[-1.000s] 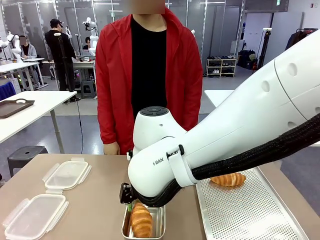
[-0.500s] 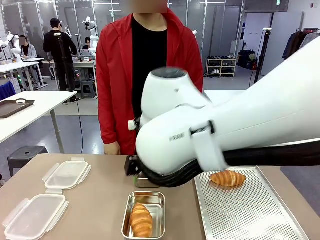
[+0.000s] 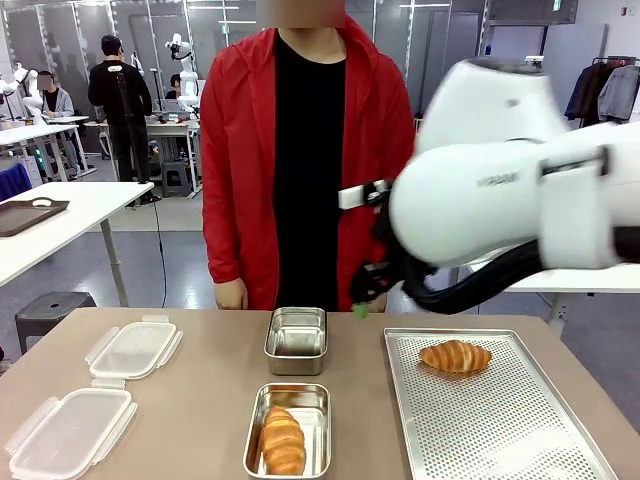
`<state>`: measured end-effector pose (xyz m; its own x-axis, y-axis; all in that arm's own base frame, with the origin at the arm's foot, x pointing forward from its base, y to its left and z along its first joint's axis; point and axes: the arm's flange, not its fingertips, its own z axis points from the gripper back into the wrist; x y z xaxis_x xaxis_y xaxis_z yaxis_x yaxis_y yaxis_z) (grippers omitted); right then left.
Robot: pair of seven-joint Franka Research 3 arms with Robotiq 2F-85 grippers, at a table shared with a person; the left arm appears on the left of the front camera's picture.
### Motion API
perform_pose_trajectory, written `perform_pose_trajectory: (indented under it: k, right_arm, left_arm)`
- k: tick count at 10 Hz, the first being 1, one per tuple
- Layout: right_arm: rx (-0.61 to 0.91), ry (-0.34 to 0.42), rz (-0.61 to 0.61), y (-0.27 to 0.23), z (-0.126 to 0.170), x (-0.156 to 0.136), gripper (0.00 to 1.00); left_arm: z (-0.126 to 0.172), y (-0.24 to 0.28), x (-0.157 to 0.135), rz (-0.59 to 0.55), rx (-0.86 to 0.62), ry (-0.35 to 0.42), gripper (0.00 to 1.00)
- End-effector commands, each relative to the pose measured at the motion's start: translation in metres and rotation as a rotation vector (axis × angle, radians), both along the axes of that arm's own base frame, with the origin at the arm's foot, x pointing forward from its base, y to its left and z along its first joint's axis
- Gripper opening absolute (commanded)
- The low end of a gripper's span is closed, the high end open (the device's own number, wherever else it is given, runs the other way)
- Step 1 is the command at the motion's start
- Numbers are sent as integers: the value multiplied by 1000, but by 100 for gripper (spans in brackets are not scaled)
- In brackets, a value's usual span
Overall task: Place the bread into the airtight container.
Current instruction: Pick up a Butter Roll and place it into an empty Airtight Container.
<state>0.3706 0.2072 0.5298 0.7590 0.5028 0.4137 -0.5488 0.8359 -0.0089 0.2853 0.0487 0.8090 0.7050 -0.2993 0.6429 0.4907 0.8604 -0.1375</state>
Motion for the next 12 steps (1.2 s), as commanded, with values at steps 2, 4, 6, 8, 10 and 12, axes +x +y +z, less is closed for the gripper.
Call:
perform_pose_trajectory:
  k: [2,4,6,8,10,12]
  right_arm:
    - [18,-20,67,-76,11,-11,100]
    - [165,-142,172,-107,3,8,100]
    - [187,-173,108,-103,-34,43,100]
    - [170,-116,50,-115,-59,90,100]
    - [251,-8,-29,-146,-45,93,100]
    - [329,-91,-165,-272,12,27,100]
  left_arm:
    - [1,0,-1,-14,13,-3,100]
    - [1,0,-1,-14,13,-3,100]
    - [1,0,-1,-14,13,-3,100]
    - [1,0,-1,-14,13,-3,100]
    - [1,0,-1,-14,13,-3,100]
    - [1,0,-1,-14,13,-3,100]
